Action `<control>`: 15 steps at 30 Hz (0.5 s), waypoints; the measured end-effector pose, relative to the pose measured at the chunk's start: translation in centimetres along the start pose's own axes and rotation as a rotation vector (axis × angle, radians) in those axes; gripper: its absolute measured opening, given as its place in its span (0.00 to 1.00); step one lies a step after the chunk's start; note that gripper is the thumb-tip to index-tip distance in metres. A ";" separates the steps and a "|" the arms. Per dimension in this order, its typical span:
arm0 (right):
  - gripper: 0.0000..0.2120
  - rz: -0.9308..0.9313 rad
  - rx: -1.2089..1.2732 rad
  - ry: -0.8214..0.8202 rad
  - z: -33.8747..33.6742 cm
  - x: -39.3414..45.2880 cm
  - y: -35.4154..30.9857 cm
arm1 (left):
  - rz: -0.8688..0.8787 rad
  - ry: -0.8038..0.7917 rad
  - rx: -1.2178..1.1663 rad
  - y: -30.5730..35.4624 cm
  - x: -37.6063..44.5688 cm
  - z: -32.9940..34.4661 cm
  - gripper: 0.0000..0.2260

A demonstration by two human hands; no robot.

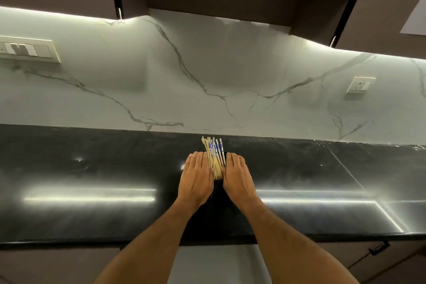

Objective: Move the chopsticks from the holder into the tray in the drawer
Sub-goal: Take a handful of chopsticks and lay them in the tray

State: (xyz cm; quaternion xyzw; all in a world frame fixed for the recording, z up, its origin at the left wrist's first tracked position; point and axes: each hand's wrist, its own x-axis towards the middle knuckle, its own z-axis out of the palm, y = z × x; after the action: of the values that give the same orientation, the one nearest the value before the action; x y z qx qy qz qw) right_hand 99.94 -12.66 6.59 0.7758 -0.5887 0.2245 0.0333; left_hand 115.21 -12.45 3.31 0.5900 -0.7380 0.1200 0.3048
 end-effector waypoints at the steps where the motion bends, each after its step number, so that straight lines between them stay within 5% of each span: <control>1: 0.21 -0.001 0.017 -0.019 0.8 0.8 0.2 | -0.011 0.012 -0.027 -0.1 0.4 0.5 0.17; 7: 0.21 0.050 0.182 -0.045 4.8 4.7 0.2 | -0.019 0.044 -0.148 -0.9 2.9 2.8 0.22; 15: 0.16 0.126 0.325 -0.033 8.7 9.2 1.3 | -0.122 -0.110 -0.296 -2.5 5.6 7.6 0.27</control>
State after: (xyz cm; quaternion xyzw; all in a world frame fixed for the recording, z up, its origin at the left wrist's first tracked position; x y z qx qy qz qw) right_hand 103.34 -24.05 2.12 0.7360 -0.5927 0.3056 -0.1165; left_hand 114.59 -21.71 0.23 0.5880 -0.7260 -0.0413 0.3543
